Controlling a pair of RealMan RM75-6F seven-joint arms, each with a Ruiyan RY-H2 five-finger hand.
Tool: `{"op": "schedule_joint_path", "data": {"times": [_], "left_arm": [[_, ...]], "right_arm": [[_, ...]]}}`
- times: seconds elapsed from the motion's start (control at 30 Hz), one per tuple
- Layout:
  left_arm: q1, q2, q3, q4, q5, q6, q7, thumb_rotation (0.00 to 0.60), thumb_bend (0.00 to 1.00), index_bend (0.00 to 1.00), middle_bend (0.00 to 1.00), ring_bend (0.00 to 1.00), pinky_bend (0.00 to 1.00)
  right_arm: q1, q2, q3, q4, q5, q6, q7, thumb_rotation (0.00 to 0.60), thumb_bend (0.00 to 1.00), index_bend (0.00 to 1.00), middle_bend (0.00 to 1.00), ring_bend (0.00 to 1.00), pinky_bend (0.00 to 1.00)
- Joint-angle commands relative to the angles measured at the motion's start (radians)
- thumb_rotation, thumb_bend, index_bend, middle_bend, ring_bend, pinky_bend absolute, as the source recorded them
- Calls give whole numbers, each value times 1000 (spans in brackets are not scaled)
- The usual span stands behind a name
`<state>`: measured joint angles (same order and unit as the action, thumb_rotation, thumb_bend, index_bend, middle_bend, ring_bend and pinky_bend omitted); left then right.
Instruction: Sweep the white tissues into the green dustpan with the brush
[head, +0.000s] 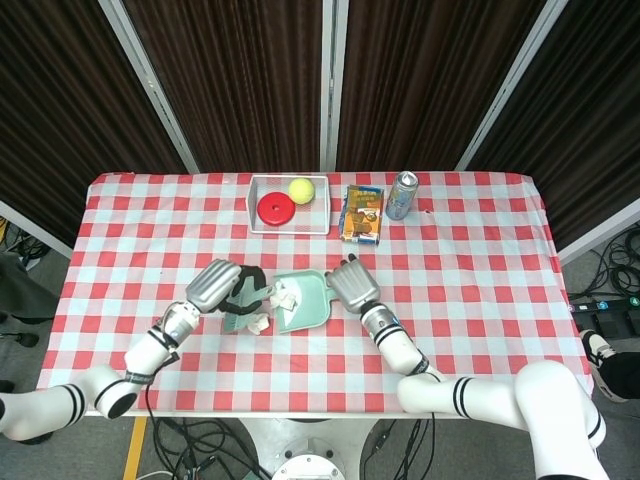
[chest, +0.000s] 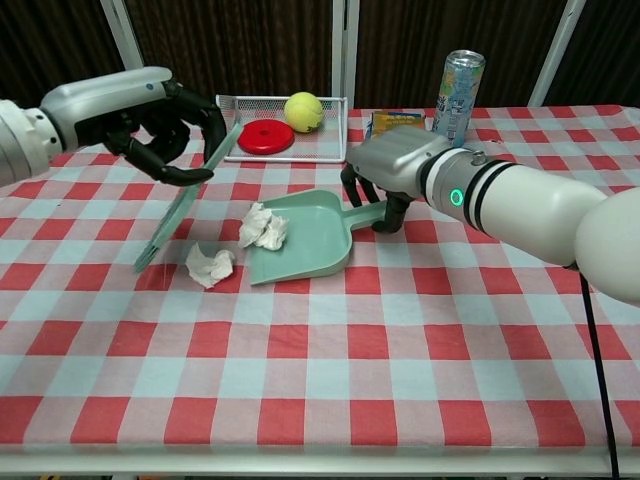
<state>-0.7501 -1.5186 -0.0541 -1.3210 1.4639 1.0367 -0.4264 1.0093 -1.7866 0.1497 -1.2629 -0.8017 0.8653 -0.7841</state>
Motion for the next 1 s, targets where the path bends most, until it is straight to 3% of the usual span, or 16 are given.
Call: {"op": "schedule_joint_path", "data": {"times": [0.03,0.3,0.57,1.0], "left_arm": [[47,-1,8,-54,-50,21,78,600,425,535,560,728,858],[59,-119,-39,23,-90,45,171,600,422,535,560,718,858],[33,-214,-82,108,-106,15,169,600,426,535,560,716,858],[-28,-314,-145,137,-85,5,153,600,431,535,560,715,858]], "right_arm": [[2,4,-4,-5,-1,-5,-2,600,363,706,604,336,238],[5,5,-10,-27,3,8,-15,600,364,708,605,337,237],[10,-2,-11,-45,18,21,-30,600,364,712,607,336,237],[14,-30,-1,-47,33,30,-19,600,373,714,608,337,237]]}}
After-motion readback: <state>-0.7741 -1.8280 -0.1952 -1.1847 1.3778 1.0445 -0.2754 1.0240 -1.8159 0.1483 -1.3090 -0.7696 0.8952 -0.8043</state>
